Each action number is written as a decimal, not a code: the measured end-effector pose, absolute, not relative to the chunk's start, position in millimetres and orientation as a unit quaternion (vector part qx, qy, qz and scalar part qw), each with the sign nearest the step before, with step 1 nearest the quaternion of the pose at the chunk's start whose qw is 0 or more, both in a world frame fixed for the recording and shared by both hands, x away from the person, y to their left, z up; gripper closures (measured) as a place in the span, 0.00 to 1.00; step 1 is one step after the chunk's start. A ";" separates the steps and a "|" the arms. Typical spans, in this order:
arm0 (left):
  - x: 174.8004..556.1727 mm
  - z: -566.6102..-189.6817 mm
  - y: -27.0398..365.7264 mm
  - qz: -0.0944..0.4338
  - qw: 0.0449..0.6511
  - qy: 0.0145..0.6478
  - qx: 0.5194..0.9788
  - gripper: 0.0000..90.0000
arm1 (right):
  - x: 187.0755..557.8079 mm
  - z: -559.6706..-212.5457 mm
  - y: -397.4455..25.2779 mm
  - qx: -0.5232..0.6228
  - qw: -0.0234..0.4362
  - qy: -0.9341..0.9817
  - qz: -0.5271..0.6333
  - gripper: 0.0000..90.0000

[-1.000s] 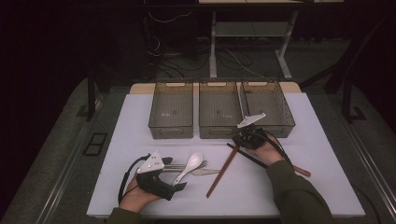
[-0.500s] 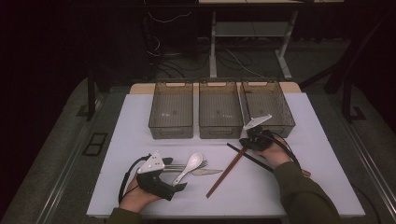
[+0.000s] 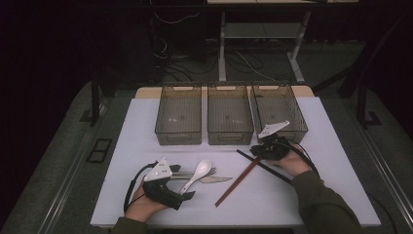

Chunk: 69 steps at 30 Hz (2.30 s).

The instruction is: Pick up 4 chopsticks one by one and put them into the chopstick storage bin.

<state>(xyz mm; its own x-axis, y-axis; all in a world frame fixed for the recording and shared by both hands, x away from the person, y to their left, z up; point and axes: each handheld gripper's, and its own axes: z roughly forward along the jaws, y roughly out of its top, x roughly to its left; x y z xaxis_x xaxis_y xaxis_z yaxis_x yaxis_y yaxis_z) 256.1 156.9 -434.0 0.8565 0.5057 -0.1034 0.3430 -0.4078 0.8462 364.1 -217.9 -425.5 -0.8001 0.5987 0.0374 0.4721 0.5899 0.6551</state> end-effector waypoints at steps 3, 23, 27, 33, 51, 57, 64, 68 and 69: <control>255.9 -433.9 156.7 0.084 0.482 0.254 0.834 0.00 | 356.1 -419.1 -211.5 0.264 0.063 0.892 0.361 0.70; 255.7 -434.0 155.8 0.084 0.481 0.252 0.835 0.00 | 311.7 -428.4 -153.7 0.032 -0.023 0.936 0.349 0.59; 255.8 -434.3 156.0 0.085 0.482 0.254 0.834 0.00 | 306.5 -431.4 -143.0 0.006 -0.026 0.942 0.335 0.61; 255.7 -434.2 156.2 0.085 0.483 0.253 0.834 0.00 | 303.8 -435.3 -135.6 -0.016 -0.028 0.946 0.323 0.66; 255.6 -434.0 156.0 0.085 0.483 0.253 0.834 0.00 | 306.4 -437.1 -127.4 -0.025 -0.017 0.945 0.327 0.77; 255.4 -433.8 156.5 0.086 0.484 0.253 0.834 0.00 | 306.8 -436.8 -124.1 -0.029 -0.021 0.944 0.327 0.79; 255.6 -433.8 155.8 0.085 0.481 0.252 0.835 0.00 | 302.5 -439.3 -122.8 -0.045 -0.031 0.946 0.320 0.76; 255.5 -433.7 155.7 0.085 0.481 0.252 0.835 0.00 | 304.0 -439.3 -123.1 -0.045 -0.036 0.945 0.322 0.78; 255.6 -433.8 155.7 0.086 0.481 0.252 0.835 0.00 | 304.4 -438.9 -122.4 -0.043 -0.033 0.944 0.324 0.78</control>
